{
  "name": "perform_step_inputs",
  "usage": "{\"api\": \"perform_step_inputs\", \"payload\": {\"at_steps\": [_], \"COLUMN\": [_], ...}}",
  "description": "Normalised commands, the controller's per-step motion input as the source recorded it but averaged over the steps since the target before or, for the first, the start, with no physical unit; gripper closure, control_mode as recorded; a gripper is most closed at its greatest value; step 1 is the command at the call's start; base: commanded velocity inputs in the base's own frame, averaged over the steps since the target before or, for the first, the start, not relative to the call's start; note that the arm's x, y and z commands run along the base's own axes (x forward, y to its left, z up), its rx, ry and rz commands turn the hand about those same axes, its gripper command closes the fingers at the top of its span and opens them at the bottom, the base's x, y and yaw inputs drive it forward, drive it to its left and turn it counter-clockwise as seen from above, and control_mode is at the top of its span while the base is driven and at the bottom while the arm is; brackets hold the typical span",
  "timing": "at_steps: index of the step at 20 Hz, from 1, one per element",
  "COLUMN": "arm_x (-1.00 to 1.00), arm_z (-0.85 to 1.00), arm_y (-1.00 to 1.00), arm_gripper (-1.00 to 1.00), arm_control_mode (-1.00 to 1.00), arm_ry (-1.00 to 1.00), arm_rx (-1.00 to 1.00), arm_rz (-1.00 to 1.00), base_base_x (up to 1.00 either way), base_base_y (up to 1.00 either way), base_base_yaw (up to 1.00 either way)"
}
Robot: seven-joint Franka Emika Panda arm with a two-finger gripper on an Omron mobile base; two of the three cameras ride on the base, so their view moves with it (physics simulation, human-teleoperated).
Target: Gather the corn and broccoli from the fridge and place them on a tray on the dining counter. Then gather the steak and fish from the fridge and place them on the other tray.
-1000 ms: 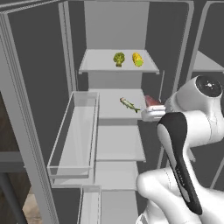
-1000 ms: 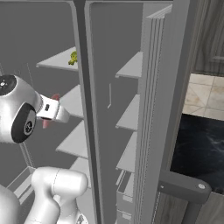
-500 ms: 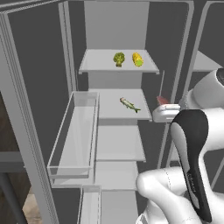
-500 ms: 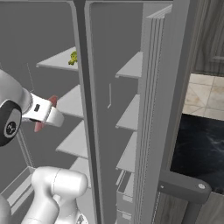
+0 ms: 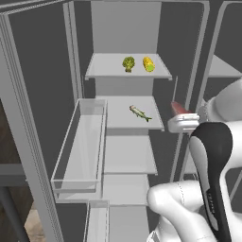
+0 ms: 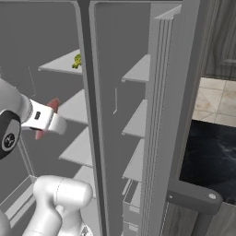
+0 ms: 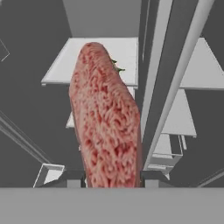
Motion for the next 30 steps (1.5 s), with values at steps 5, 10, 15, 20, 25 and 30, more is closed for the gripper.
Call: {"api": "perform_step_inputs", "payload": {"at_steps": [5,10,15,20,25,30], "arm_x": [-0.05,0.0,0.0,0.0,0.0,0.0], "arm_z": [0.0,0.0,0.0,0.0,0.0,0.0], "arm_y": [-0.09,0.0,0.0,0.0,0.0,0.0], "arm_gripper": [1.0,1.0,1.0,1.0,1.0,1.0], "arm_control_mode": [-1.0,1.0,1.0,1.0,1.0,1.0], "arm_ry": [-0.09,0.01,0.0,0.0,0.0,0.0], "arm_rx": [0.0,0.0,0.0,0.0,0.0,0.0], "arm_rz": [-0.03,0.0,0.0,0.0,0.0,0.0], "base_base_x": [0.0,-0.2,-0.99,-0.95,-0.64,-0.6], "base_base_y": [0.0,0.0,0.0,0.0,0.11,0.64], "base_base_yaw": [0.0,0.0,-0.1,-0.31,-0.46,-0.24]}}
